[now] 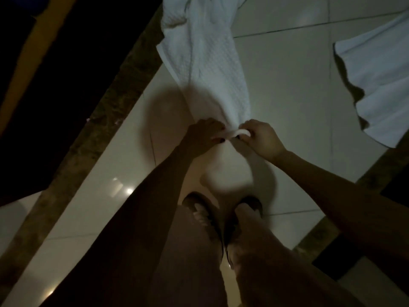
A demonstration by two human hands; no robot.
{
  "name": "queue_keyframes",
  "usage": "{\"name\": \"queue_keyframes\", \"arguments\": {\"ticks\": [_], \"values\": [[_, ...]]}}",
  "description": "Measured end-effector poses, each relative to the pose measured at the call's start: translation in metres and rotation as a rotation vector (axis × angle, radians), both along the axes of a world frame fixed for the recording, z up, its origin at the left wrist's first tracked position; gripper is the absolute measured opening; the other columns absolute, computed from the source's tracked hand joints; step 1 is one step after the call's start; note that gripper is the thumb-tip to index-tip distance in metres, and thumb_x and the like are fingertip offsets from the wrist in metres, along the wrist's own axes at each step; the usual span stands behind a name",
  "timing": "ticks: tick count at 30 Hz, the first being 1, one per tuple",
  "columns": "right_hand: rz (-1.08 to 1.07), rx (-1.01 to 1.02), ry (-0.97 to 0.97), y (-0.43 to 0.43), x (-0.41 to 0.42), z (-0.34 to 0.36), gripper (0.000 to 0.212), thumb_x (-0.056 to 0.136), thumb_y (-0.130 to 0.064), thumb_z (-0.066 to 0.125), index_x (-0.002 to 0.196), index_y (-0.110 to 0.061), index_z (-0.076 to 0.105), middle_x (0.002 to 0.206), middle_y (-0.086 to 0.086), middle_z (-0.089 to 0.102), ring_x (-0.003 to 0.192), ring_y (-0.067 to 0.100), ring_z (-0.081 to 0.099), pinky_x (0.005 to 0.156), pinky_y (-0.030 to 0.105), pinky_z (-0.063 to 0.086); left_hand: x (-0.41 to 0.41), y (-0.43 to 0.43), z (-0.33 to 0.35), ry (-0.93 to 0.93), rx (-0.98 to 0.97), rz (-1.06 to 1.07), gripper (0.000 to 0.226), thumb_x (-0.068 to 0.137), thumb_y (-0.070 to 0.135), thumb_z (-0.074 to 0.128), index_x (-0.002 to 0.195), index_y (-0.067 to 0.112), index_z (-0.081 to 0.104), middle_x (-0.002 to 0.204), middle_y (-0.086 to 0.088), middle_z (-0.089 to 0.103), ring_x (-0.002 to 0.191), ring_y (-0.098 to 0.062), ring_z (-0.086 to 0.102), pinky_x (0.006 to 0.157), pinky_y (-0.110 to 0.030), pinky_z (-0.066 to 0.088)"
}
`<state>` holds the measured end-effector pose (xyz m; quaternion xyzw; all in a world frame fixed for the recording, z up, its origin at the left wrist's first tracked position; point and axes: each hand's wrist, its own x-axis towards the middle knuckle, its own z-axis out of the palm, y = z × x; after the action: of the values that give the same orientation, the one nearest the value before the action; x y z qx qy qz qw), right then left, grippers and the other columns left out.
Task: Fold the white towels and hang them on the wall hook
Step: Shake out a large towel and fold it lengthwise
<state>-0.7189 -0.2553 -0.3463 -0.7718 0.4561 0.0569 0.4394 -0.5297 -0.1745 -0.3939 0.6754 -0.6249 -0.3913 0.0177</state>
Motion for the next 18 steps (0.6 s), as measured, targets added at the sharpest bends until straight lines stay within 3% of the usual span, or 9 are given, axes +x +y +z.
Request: {"name": "queue_keyframes", "arguments": {"ticks": [3,6,9,12,14,16,18], "values": [[-0.098,0.035,-0.08,-0.003,0.009,0.091,0.016,0.093,-0.015,0.062,0.094,-0.003,0.073,0.085,0.003,0.067,0.076,0.013,0.062,0.069,0.022,0.043,-0.003,0.012,0.085,0.174,0.027,0.207,0.055,0.087,0.034,0.067,0.135,0.014,0.051,0.137,-0.009,0.051,0.128,-0.028,0.043,0.106,-0.036,0.033],[-0.152,0.052,-0.109,-0.009,0.025,0.186,0.019,0.094,-0.018,0.063,0.087,-0.002,0.07,0.069,-0.001,0.061,0.059,0.0,0.055,0.058,0.011,0.037,-0.003,-0.002,0.183,0.259,-0.07,0.424,0.027,0.089,0.025,0.066,0.103,0.003,0.067,0.1,-0.016,0.068,0.097,-0.029,0.06,0.082,-0.037,0.044],[-0.239,0.047,-0.146,-0.022,0.037,0.282,0.019,0.093,-0.021,0.063,0.082,-0.006,0.063,0.07,0.002,0.062,0.06,0.006,0.053,0.055,0.012,0.037,0.013,-0.025,0.29,0.281,-0.044,0.526,0.028,0.088,0.027,0.065,0.074,0.003,0.06,0.069,-0.015,0.058,0.069,-0.024,0.056,0.061,-0.032,0.035],[-0.242,-0.033,-0.161,-0.035,0.04,0.379,0.012,0.092,-0.02,0.062,0.085,-0.012,0.059,0.07,-0.01,0.051,0.064,0.001,0.046,0.056,0.006,0.034,0.032,-0.042,0.399,0.382,-0.075,0.502,0.026,0.088,0.017,0.066,0.07,0.0,0.059,0.063,-0.014,0.052,0.064,-0.013,0.048,0.059,-0.031,0.033],[-0.238,-0.062,-0.173,-0.039,0.039,0.439,0.012,0.094,-0.021,0.061,0.086,-0.014,0.054,0.071,-0.013,0.048,0.064,-0.001,0.045,0.054,0.006,0.033,0.043,-0.049,0.472,0.487,-0.095,0.451,0.018,0.088,0.006,0.064,0.072,0.0,0.06,0.058,-0.001,0.05,0.056,0.001,0.046,0.056,-0.019,0.034],[-0.227,-0.082,-0.191,-0.042,0.037,0.495,0.012,0.095,-0.023,0.059,0.089,-0.015,0.052,0.073,-0.01,0.051,0.065,0.0,0.046,0.054,0.009,0.033,0.053,-0.054,0.541,0.537,-0.113,0.403,0.015,0.088,0.006,0.064,0.073,0.005,0.061,0.059,0.009,0.05,0.054,0.007,0.046,0.055,-0.011,0.033],[-0.208,-0.107,-0.242,-0.042,0.037,0.551,0.01,0.095,-0.024,0.059,0.095,-0.015,0.054,0.082,-0.006,0.056,0.068,0.003,0.05,0.058,0.01,0.036,0.062,-0.056,0.603,0.528,-0.113,0.379,0.015,0.089,0.011,0.065,0.074,0.005,0.063,0.063,0.005,0.054,0.058,0.007,0.047,0.057,-0.013,0.034]]}}
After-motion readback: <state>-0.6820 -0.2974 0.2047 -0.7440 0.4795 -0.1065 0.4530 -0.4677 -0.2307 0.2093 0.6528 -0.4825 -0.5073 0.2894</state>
